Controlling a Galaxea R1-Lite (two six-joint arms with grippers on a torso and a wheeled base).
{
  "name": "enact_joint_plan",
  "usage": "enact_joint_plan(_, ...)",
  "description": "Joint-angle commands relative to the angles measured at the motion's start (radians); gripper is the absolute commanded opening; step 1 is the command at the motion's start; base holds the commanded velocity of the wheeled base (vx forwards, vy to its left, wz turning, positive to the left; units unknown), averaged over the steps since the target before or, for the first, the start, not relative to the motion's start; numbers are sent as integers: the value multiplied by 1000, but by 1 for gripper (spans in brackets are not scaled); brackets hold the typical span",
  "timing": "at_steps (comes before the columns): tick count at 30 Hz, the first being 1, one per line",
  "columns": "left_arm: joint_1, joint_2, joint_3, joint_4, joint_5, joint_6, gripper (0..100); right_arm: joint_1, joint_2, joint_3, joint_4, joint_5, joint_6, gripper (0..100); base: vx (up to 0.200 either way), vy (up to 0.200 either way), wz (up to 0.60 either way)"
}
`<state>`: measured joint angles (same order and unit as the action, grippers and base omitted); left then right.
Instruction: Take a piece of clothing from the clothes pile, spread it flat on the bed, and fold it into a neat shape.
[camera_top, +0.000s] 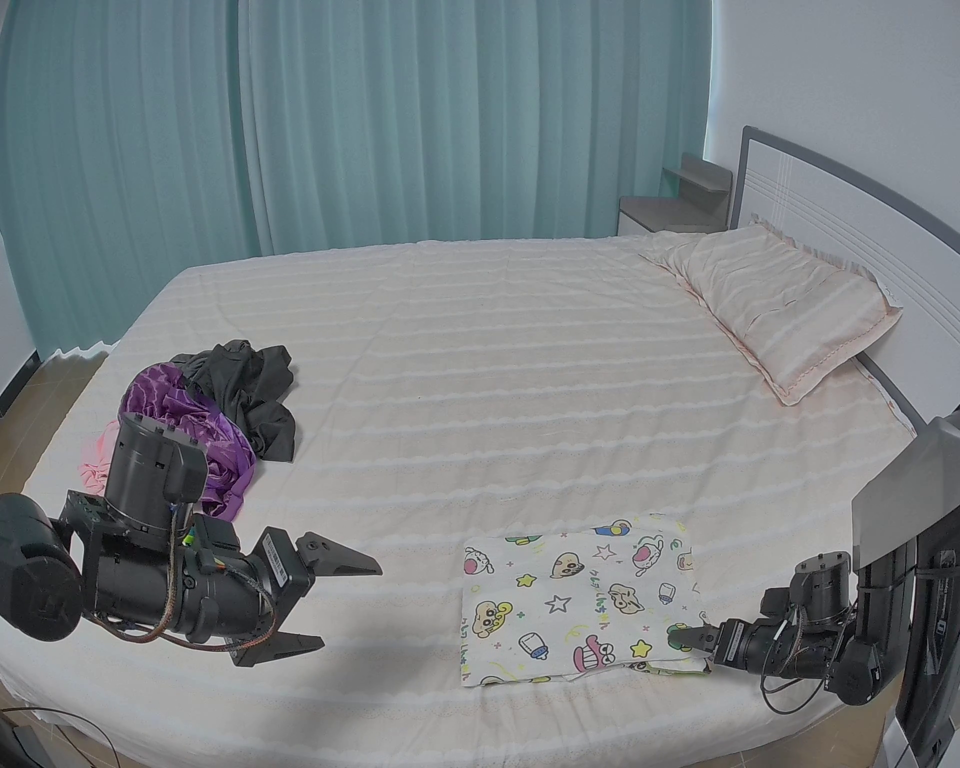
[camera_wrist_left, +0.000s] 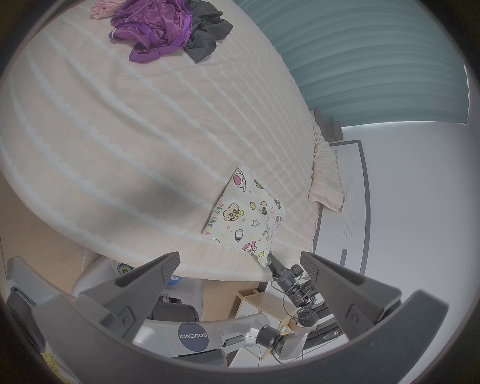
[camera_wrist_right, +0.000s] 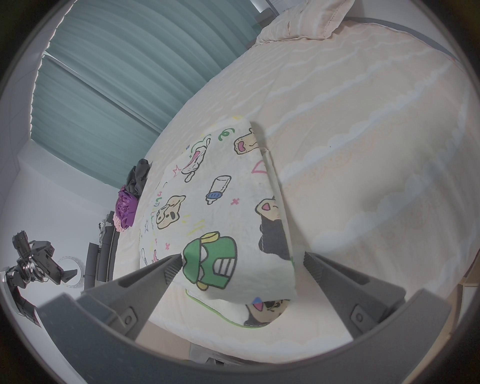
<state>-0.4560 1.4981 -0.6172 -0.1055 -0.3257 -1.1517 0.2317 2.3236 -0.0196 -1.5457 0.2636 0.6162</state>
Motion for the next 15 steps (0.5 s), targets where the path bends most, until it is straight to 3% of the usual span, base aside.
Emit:
enact_joint_plan(1,0,4,1,0,-1,0,100,0,25,20,-1,0,-1,100,0,0,0)
enact_joint_plan(2,0,4,-1,0,-1,0,100,0,23,20,-2,0,-1,0,0,0,0)
enact_joint_plan(15,0,5,-1,0,1,0,100,-26,-13,20,30,-40,-13,0,0,0,0)
